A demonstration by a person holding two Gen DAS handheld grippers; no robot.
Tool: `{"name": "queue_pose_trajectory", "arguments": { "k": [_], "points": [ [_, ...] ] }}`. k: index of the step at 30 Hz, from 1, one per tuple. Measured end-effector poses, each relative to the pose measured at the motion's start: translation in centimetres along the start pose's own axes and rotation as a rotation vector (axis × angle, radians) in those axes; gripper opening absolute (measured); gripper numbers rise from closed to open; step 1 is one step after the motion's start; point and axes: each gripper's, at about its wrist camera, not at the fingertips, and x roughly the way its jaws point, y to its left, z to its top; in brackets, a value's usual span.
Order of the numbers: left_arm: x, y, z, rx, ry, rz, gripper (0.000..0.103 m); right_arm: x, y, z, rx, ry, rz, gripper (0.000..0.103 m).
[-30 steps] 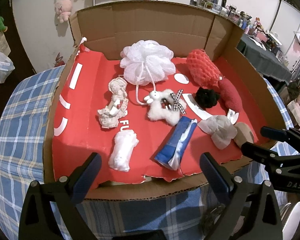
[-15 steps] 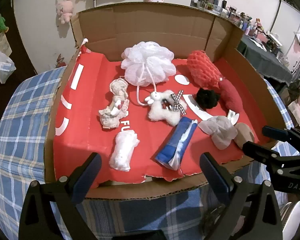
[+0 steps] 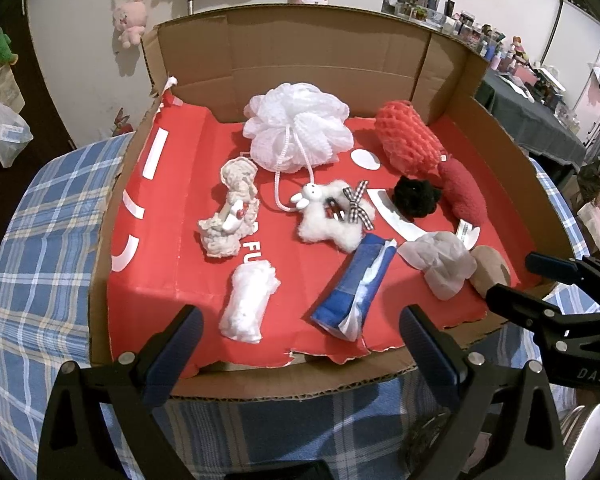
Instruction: Organize soft objects
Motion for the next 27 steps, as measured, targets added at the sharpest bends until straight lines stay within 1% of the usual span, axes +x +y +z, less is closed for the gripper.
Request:
{"name": "queue_pose_trajectory", "arguments": {
  "k": [27],
  "points": [
    [-0.03, -0.08, 0.00, 0.005, -0.003, 0.003, 0.100, 0.01, -0.02, 0.04, 0.001, 0.000, 0.001, 0.079]
  ]
}}
